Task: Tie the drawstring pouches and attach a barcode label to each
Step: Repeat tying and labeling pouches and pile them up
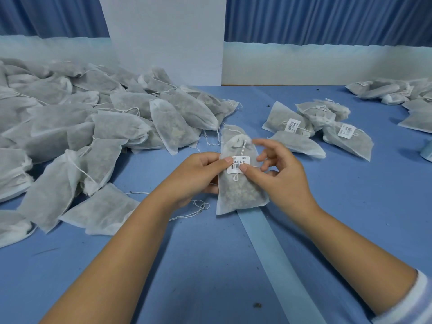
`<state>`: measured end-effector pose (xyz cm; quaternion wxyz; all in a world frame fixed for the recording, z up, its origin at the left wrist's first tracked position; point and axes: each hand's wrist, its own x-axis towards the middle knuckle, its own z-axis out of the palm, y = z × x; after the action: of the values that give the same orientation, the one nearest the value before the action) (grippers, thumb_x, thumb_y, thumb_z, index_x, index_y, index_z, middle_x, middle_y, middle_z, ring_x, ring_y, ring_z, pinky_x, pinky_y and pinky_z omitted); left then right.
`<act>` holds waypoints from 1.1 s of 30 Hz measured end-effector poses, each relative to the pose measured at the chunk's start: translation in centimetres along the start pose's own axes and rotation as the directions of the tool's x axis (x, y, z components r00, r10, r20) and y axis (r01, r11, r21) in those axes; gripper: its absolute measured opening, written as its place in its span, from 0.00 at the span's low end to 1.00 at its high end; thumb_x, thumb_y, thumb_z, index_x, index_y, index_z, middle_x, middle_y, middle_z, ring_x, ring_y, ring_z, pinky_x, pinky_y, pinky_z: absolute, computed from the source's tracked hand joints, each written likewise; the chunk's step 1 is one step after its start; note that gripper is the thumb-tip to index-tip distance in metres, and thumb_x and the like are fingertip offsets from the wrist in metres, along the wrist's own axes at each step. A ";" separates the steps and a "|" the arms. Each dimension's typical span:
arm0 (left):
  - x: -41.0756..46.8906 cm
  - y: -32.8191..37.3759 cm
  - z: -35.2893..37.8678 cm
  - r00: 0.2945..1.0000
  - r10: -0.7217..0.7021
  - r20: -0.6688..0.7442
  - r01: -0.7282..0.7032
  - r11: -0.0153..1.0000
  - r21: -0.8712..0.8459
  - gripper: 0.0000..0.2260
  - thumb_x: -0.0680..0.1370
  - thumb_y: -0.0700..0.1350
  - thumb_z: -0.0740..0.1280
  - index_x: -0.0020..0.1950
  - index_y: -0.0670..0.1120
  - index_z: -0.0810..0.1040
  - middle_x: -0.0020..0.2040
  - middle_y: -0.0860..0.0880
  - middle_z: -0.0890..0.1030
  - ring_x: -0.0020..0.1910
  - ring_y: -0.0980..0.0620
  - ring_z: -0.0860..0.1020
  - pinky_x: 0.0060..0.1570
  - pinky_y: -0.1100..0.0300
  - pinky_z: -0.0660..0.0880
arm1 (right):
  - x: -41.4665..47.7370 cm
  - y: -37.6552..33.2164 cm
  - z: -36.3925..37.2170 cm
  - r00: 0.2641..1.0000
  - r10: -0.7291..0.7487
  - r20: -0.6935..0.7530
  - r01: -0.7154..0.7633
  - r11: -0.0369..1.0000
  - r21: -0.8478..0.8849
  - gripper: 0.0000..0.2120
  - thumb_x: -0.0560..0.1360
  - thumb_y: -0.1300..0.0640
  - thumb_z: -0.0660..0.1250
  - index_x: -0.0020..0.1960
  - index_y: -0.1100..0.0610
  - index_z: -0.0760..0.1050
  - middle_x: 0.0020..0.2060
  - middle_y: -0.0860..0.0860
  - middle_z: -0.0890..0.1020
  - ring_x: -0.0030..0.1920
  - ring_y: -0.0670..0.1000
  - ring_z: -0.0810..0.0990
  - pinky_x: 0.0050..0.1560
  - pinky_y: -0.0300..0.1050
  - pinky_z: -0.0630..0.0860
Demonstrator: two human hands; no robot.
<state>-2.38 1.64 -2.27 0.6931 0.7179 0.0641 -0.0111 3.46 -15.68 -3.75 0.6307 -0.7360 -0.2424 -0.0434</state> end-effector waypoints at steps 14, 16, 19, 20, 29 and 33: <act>0.0 -0.1 0.0 1.000 0.000 0.013 0.002 0.994 -0.108 0.07 0.79 0.46 0.68 0.46 0.48 0.86 0.46 0.48 0.86 0.43 0.53 0.84 0.41 0.62 0.80 | 0.7 -0.5 -0.6 0.914 0.320 0.248 -0.398 0.825 0.401 0.15 0.73 0.57 0.71 0.58 0.59 0.79 0.49 0.56 0.86 0.48 0.53 0.85 0.44 0.43 0.81; 0.2 -0.2 0.1 1.000 -0.002 -0.009 0.001 0.992 -0.123 0.07 0.79 0.46 0.68 0.48 0.47 0.85 0.46 0.47 0.86 0.43 0.53 0.84 0.41 0.61 0.80 | 0.7 -0.5 -0.5 0.920 0.318 0.230 -0.387 0.836 0.389 0.14 0.74 0.59 0.71 0.59 0.58 0.78 0.49 0.54 0.86 0.48 0.52 0.85 0.43 0.43 0.81; 0.3 -0.3 0.2 1.000 0.007 -0.020 -0.009 0.993 -0.121 0.07 0.80 0.46 0.68 0.49 0.45 0.84 0.46 0.47 0.86 0.44 0.53 0.84 0.42 0.61 0.81 | 0.7 -0.6 -0.3 0.933 0.283 0.220 -0.345 0.875 0.338 0.15 0.74 0.61 0.72 0.60 0.57 0.76 0.48 0.53 0.86 0.48 0.52 0.85 0.41 0.40 0.79; 0.3 -0.3 0.2 1.000 0.007 -0.022 -0.009 0.992 -0.124 0.07 0.80 0.46 0.68 0.49 0.45 0.84 0.46 0.47 0.86 0.44 0.53 0.84 0.42 0.60 0.81 | 0.7 -0.6 -0.3 0.937 0.279 0.210 -0.336 0.884 0.325 0.16 0.74 0.60 0.72 0.60 0.56 0.75 0.47 0.53 0.86 0.47 0.52 0.85 0.40 0.39 0.79; 1.2 -0.4 0.1 0.968 -0.034 -0.248 -0.035 0.963 -0.269 0.11 0.81 0.48 0.66 0.46 0.43 0.83 0.42 0.48 0.87 0.39 0.53 0.85 0.36 0.62 0.81 | 0.3 -0.5 -0.5 0.940 0.052 0.336 -0.125 0.972 0.199 0.14 0.77 0.64 0.69 0.56 0.53 0.68 0.35 0.52 0.83 0.33 0.51 0.80 0.28 0.42 0.75; 1.4 -0.4 -0.5 0.929 -0.128 -0.348 0.029 0.961 -0.275 0.17 0.82 0.53 0.63 0.47 0.40 0.81 0.40 0.45 0.86 0.34 0.50 0.85 0.31 0.61 0.79 | 0.7 -0.1 -0.6 0.971 0.083 0.223 -0.131 0.970 0.206 0.04 0.77 0.62 0.69 0.48 0.55 0.76 0.33 0.50 0.82 0.31 0.49 0.80 0.29 0.38 0.74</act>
<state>-1.11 2.21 -2.81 0.7579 0.6054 0.2205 0.1022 4.21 -16.05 -3.23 0.6800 -0.6742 -0.2714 0.0969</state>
